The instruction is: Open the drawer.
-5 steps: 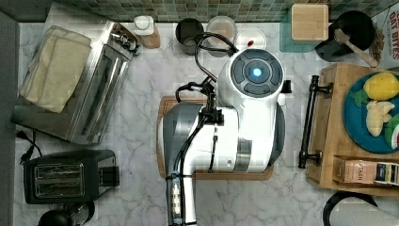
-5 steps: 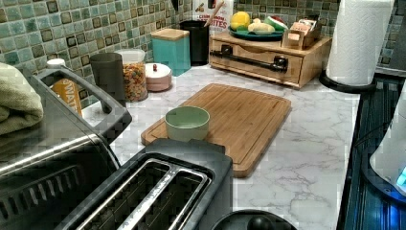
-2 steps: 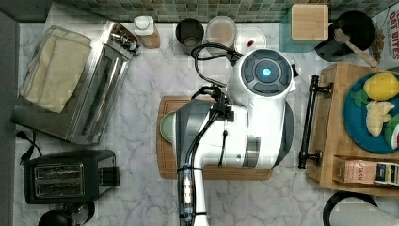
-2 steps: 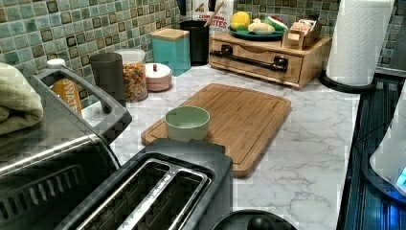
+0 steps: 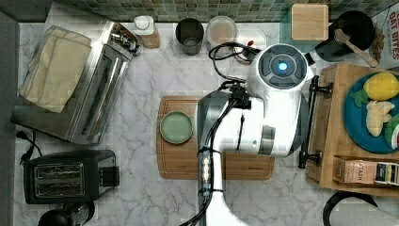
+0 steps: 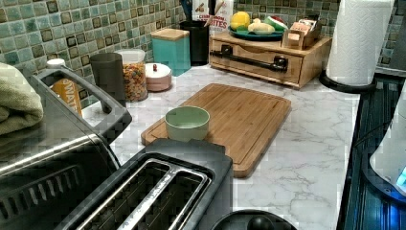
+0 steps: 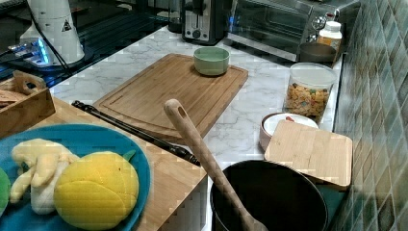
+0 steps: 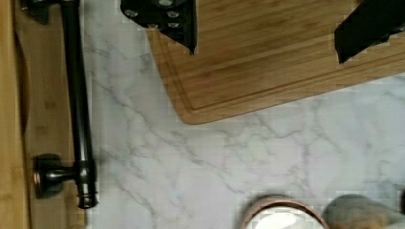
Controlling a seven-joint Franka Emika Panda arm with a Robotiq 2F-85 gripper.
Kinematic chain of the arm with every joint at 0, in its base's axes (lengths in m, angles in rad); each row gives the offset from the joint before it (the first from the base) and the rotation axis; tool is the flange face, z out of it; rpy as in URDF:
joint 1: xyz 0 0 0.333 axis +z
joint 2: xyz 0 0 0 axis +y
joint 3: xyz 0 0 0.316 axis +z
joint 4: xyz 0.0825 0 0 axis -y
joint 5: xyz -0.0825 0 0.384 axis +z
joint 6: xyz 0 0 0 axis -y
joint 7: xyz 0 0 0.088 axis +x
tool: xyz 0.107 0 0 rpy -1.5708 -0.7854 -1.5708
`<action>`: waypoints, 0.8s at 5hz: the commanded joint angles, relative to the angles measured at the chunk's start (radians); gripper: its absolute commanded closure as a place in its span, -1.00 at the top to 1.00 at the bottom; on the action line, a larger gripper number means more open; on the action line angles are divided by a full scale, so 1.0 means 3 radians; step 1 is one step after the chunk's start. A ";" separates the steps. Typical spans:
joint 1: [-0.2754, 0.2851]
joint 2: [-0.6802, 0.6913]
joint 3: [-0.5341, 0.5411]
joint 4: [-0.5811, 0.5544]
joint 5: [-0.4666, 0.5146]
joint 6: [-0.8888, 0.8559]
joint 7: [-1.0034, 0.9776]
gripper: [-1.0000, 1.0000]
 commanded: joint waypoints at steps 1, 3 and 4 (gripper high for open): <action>-0.0277 0.0345 -0.0380 0.0273 -0.0186 0.0067 -0.0358 1.00; -0.0474 0.0403 -0.0345 0.0062 -0.0260 0.0526 -0.0632 1.00; -0.0524 0.0369 -0.0343 -0.0104 -0.0276 0.0773 -0.0698 1.00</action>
